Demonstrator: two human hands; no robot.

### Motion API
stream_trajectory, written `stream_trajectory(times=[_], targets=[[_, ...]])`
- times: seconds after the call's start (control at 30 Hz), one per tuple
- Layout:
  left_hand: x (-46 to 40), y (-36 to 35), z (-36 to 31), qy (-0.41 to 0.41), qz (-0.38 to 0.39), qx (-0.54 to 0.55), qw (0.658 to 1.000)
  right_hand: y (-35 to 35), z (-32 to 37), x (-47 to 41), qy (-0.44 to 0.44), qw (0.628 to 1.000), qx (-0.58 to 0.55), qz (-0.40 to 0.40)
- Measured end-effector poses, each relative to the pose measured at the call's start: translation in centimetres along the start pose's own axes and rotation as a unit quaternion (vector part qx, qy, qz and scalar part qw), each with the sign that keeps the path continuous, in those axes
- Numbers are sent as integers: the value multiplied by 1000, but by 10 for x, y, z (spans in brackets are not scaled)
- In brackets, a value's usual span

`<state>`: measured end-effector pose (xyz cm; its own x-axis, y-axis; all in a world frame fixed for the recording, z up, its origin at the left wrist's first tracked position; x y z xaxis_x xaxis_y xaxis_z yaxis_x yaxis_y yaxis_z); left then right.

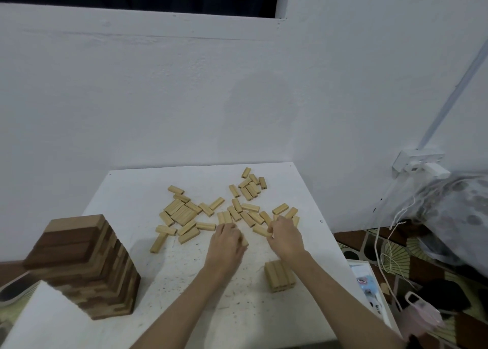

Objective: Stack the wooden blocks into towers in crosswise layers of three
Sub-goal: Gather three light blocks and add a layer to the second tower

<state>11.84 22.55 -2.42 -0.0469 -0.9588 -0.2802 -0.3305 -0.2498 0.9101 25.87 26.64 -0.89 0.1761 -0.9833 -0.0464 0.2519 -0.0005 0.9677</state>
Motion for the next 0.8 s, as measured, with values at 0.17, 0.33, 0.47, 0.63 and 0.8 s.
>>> stream_trajectory(times=[0.17, 0.33, 0.47, 0.63, 0.8], targets=[[9, 10, 13, 64, 49, 78, 994, -5, 7, 4, -33, 998, -50, 13], [26, 25, 30, 129, 88, 158, 975, -16, 37, 12, -3, 989, -119, 90], [36, 22, 47, 130, 83, 107, 982, -27, 60, 17, 25, 977, -176, 120], [45, 21, 55, 137, 66, 130, 980, -32, 78, 19, 55, 969, -198, 135], [45, 23, 61, 109, 49, 76, 990, -23, 81, 11, 49, 970, -207, 118]])
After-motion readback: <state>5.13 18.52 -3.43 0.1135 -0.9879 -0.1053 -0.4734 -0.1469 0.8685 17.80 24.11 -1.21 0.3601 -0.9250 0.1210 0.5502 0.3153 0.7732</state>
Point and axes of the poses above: each hand's wrist, its own x-axis away from the middle knuckle, its own y-axis out of the back of the hand, z = x × y, the point moved 7 cm from there along -x, towards the middle knuckle, and after that the axes turned 4 degrees about -z, right-handed, at the moved point
